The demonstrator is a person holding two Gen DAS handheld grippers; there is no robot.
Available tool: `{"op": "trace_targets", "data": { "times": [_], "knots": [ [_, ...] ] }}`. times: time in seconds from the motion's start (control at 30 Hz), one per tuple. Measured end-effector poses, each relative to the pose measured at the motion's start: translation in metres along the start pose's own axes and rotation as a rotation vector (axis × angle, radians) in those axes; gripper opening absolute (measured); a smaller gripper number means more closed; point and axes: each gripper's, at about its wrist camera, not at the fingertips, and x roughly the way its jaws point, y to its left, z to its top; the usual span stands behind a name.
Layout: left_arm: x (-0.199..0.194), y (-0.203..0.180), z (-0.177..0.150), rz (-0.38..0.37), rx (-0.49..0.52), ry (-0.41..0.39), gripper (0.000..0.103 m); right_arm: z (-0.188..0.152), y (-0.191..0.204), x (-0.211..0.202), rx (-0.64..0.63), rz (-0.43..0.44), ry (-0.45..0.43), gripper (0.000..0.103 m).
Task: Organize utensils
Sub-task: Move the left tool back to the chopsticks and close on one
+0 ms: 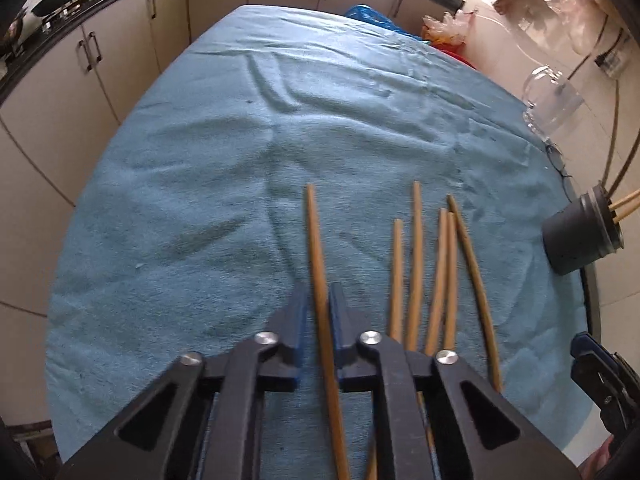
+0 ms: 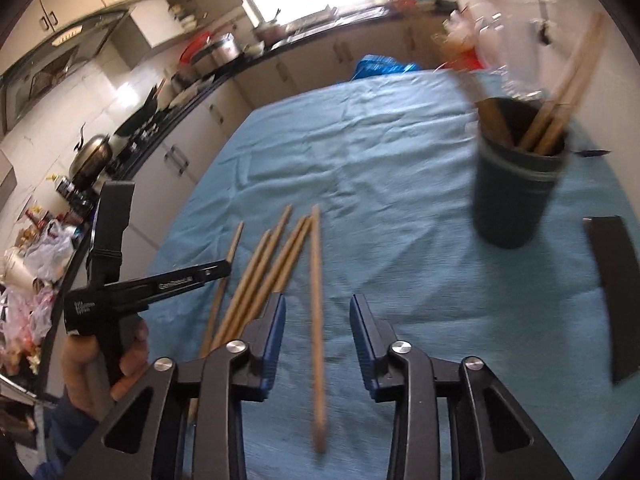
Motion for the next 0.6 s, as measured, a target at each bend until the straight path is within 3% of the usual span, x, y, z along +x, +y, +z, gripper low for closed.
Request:
{"op": "trace_targets", "data": {
  "times": [0.3, 0.47, 0.6],
  "knots": [
    [-0.008, 0.024, -0.007, -0.044, -0.034, 0.002, 0.009, 0.029, 0.022, 0.079, 0.074, 0.059, 0.166, 0.027],
    [-0.008, 0.023, -0.009, -0.046, -0.020, -0.006, 0.009, 0.036, 0.027, 0.111, 0.111, 0.036, 0.216, 0.026],
    [-0.009, 0.025, -0.010, -0.061, -0.020, -0.009, 0.009, 0.038, 0.028, 0.118, 0.117, -0.006, 0.223, 0.016]
  ]
}}
